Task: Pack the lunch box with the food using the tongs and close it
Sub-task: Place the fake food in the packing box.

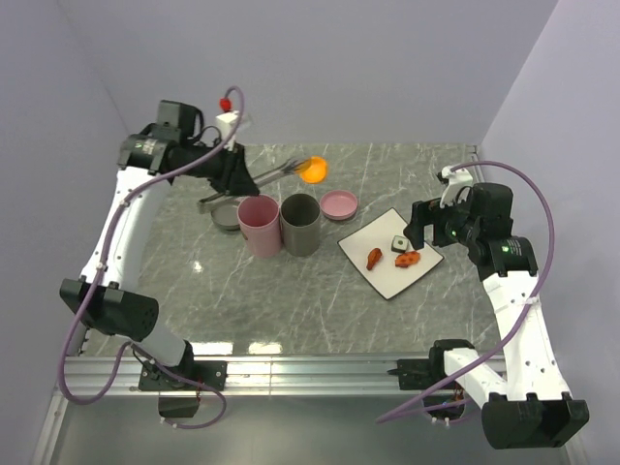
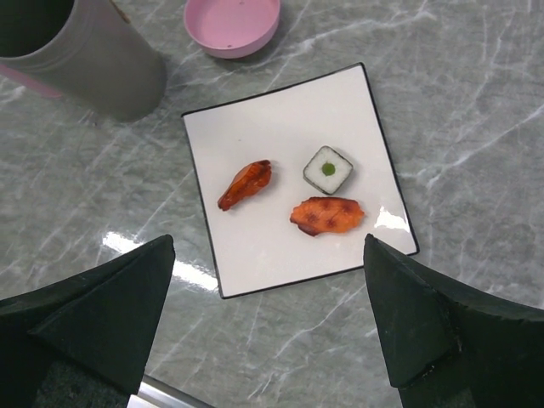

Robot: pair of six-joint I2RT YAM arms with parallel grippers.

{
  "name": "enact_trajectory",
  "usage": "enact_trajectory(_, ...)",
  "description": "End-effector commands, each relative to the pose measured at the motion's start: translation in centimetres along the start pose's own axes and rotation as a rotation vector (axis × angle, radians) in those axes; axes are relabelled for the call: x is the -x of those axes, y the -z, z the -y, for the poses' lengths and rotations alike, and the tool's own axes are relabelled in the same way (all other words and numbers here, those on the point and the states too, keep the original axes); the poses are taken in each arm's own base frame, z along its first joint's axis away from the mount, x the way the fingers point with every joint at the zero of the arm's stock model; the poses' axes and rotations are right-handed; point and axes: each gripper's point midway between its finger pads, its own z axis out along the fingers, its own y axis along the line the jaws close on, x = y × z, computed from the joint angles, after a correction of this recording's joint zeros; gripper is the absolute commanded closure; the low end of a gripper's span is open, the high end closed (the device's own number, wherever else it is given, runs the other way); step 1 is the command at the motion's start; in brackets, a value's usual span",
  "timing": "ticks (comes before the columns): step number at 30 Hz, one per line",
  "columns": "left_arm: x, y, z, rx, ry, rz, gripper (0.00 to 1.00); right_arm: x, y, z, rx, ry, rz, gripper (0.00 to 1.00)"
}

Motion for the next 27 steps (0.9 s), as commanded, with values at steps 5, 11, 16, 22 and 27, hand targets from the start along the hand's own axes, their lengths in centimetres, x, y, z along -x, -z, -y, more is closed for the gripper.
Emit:
enact_trajectory(5,-4.7,4.8,-1.4,0.023,0.031,-0.057,1.00,2.0,0.9,-1.3,0.070,0.029,0.042,0.02)
enact_trajectory(11,-8.6,6.4,-5.0,0.149,0.092,-0.107,1.00,1.8,0.8,-1.6,0.090,0.030,0.034,0.02)
enact_trajectory(16,-10.3,7.2,-7.0,0.210,0.124,-0.133,0.97,1.7,0.7,-1.5,0.093,0.026,0.027,0.02)
enact_trajectory(22,-10.7,7.2,-7.6,0.229,0.116,-0.143,0.83,1.7,0.7,-1.6,0.101,0.025,0.025,0.00)
enact_trajectory(27,-10.4,7.3,-7.6,0.232,0.098,-0.131,0.64,1.6,0.7,-1.7,0.106,0.026,0.021,0.00)
